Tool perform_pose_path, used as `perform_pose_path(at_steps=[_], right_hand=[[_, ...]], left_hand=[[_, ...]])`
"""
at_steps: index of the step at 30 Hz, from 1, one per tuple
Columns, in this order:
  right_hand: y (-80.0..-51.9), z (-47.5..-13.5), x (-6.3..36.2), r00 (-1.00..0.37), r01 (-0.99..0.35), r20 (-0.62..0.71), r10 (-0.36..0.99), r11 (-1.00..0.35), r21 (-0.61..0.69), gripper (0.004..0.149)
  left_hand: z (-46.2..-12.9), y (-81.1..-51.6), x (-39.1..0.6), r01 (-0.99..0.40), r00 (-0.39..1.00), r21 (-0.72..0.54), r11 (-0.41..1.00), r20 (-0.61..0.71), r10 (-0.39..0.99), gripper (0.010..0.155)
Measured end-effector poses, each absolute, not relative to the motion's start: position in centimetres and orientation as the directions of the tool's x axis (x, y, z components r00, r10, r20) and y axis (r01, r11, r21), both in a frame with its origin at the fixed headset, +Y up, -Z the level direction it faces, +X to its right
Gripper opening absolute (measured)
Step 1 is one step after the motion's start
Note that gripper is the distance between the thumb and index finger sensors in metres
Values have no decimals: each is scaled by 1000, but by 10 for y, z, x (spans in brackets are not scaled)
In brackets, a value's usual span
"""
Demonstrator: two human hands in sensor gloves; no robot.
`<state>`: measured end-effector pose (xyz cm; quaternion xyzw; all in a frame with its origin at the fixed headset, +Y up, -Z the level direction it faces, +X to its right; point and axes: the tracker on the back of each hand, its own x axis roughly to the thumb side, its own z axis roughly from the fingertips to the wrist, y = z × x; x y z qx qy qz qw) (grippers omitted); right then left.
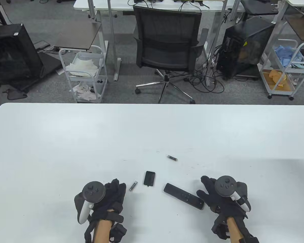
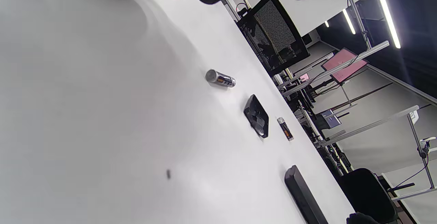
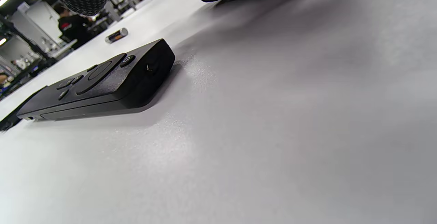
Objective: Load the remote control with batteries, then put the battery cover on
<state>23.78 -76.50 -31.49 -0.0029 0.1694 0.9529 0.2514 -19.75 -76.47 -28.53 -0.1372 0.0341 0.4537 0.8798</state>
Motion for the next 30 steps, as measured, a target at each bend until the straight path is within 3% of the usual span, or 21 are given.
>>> perform_pose_path(at_steps=[7, 18, 24, 30], right_hand=[[-764, -313, 236, -880, -468, -70, 470, -832, 298, 73], [-750, -299, 201, -938, -277, 163, 306, -944, 177, 64], [-766, -297, 176, -949, -178, 200, 242, -940, 290, 67], [-764, -298, 169, -969, -91, 197, 149, -957, 274, 67]], left_hand=[[-285, -765, -197, -808, 585, -218, 548, -178, 791, 70], [-286, -766, -193, -808, 583, -226, 544, -171, 794, 69], [-285, -764, -191, -802, 591, -222, 555, -154, 792, 69], [-285, -764, -191, -808, 583, -218, 548, -156, 797, 69]])
